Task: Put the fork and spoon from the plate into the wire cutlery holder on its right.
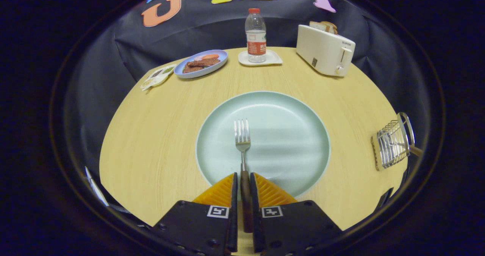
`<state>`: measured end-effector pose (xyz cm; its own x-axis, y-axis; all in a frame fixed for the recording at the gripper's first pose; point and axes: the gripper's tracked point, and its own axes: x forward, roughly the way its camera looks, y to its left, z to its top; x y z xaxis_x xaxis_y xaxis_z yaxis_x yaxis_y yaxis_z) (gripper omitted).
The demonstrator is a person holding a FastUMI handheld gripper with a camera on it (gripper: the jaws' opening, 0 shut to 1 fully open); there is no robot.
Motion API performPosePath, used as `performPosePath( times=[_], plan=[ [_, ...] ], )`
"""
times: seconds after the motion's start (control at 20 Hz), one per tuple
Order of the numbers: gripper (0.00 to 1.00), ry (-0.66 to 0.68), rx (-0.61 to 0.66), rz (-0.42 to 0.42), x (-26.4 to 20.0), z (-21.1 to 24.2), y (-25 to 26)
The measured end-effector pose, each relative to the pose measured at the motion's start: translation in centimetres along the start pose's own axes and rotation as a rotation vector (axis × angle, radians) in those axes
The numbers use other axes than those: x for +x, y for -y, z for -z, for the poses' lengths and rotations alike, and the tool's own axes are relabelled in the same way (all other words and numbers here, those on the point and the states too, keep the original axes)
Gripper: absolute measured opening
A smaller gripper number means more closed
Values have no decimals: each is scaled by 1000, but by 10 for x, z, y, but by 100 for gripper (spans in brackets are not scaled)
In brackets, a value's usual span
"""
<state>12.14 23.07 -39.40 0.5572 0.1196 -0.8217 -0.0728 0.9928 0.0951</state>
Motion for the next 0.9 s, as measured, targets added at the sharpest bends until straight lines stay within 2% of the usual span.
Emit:
performPosePath(
  times=[0.1,0.2,0.35,0.4,0.7,0.9],
  plan=[
    [15,0,11,-4,-2,2,0],
    [9,-8,7,-9,-3,3,0],
    [8,-28,-5,-10,-5,2,2],
    [3,-38,-7,-16,-8,2,3],
    [3,19,-85,-81,-54,-18,25],
    [3,59,-138,-101,-87,-31,60]
  ],
)
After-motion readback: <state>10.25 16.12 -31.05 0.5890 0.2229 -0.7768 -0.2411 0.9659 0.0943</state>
